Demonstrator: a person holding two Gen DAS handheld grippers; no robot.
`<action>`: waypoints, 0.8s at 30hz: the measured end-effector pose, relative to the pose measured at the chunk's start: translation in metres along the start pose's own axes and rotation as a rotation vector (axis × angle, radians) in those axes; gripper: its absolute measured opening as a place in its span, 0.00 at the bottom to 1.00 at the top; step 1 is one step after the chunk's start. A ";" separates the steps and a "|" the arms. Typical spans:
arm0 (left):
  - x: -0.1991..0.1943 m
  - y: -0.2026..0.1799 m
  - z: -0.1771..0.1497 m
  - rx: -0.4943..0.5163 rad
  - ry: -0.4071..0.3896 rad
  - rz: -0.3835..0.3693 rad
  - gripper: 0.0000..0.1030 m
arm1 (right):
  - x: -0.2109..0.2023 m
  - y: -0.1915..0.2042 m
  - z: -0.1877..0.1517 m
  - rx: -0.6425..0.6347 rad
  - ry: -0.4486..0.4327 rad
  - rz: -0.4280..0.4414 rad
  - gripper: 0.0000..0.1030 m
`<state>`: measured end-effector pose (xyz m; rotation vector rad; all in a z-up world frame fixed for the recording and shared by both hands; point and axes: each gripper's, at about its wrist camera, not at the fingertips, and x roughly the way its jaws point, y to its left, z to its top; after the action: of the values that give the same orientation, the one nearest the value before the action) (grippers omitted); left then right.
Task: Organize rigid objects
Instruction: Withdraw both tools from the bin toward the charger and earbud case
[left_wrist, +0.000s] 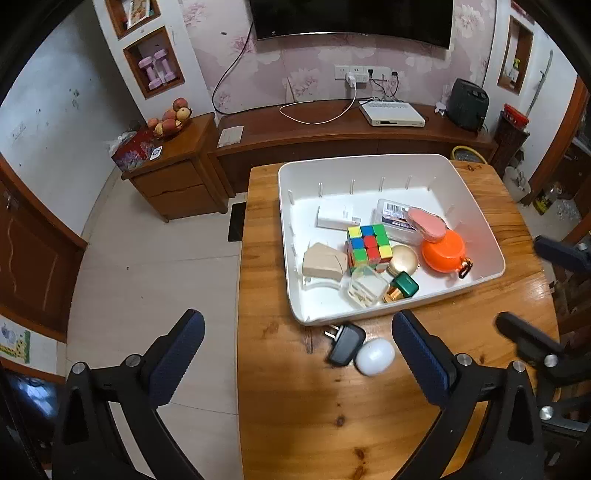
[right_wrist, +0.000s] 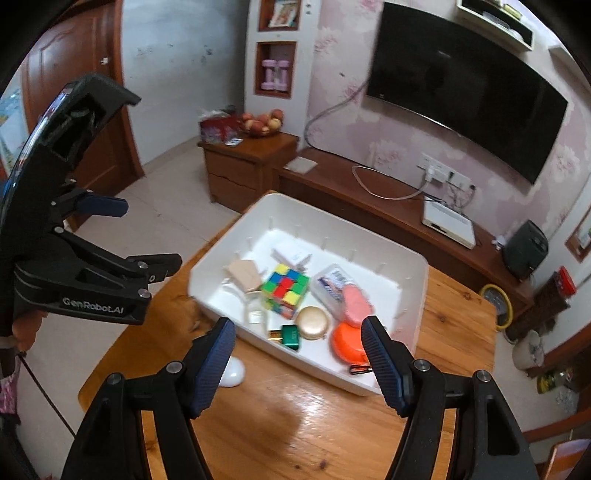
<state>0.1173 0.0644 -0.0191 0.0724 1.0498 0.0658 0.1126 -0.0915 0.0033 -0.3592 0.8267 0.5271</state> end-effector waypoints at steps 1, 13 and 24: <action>-0.001 0.001 -0.003 -0.006 -0.003 -0.003 0.98 | 0.003 0.004 -0.003 -0.006 -0.001 0.016 0.70; 0.017 0.011 -0.059 -0.169 -0.001 -0.002 0.98 | 0.074 0.024 -0.056 0.106 0.089 0.151 0.70; 0.067 0.026 -0.096 -0.462 0.075 0.029 0.98 | 0.159 0.053 -0.096 0.156 0.176 0.178 0.70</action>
<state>0.0668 0.0993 -0.1217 -0.3356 1.0854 0.3372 0.1141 -0.0475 -0.1848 -0.1911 1.0702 0.5984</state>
